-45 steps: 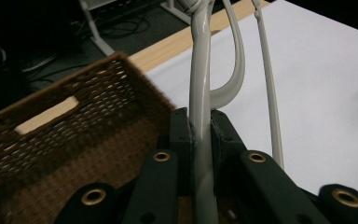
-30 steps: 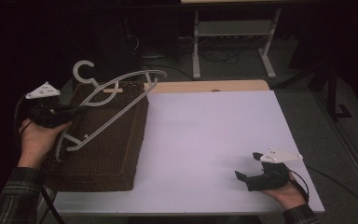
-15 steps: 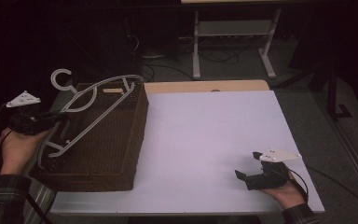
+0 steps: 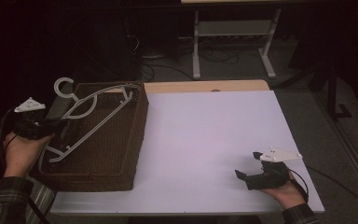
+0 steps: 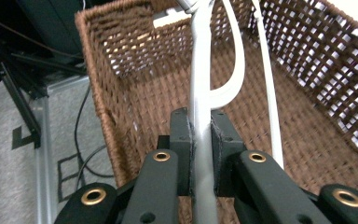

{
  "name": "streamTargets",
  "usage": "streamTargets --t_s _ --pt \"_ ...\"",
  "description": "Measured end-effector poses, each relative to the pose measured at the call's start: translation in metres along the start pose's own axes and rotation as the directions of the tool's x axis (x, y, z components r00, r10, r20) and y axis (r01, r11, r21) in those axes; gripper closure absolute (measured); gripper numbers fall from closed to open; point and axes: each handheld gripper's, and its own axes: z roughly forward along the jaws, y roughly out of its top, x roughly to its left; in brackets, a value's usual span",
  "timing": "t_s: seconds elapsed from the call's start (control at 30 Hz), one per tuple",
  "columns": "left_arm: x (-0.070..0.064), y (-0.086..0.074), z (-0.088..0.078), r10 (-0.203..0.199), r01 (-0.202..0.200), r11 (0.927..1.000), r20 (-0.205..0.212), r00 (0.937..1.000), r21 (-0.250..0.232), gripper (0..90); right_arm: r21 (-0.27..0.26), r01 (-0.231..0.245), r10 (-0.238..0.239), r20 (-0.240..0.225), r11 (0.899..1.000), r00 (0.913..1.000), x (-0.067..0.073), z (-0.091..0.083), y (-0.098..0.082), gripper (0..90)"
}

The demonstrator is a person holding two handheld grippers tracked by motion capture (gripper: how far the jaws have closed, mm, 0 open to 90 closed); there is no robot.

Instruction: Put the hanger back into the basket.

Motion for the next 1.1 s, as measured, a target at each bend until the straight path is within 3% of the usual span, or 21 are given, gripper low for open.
streamTargets --t_s 0.33,0.4,0.67,0.93,1.1 --pt "-0.001 -0.015 0.015 -0.019 0.018 0.9992 0.025 0.9995 0.036 81.7 0.0 0.001 -0.001 -0.001 1.0 1.0 0.0 0.0 0.0 3.9" --pt "-0.003 -0.014 0.016 -0.004 0.003 0.9992 0.014 0.9999 0.04 81.6 0.0 0.002 -0.002 -0.001 1.0 1.0 0.0 0.0 0.0 3.8" --pt "-0.005 -0.013 0.02 -0.005 0.003 0.998 0.029 0.9996 0.064 80.2 0.001 0.001 -0.001 -0.002 1.0 1.0 0.0 -0.001 -0.001 3.9" --pt "-0.001 -0.014 0.017 -0.045 0.044 0.9988 0.057 0.9974 0.02 76.9 -0.002 0.001 -0.001 0.002 1.0 1.0 0.0 -0.003 -0.002 4.0" --pt "-0.007 -0.01 0.017 -0.064 0.064 0.9979 0.1 0.993 -0.001 64.4 0.0 -0.001 0.001 0.004 1.0 1.0 0.0 -0.003 -0.002 4.1"
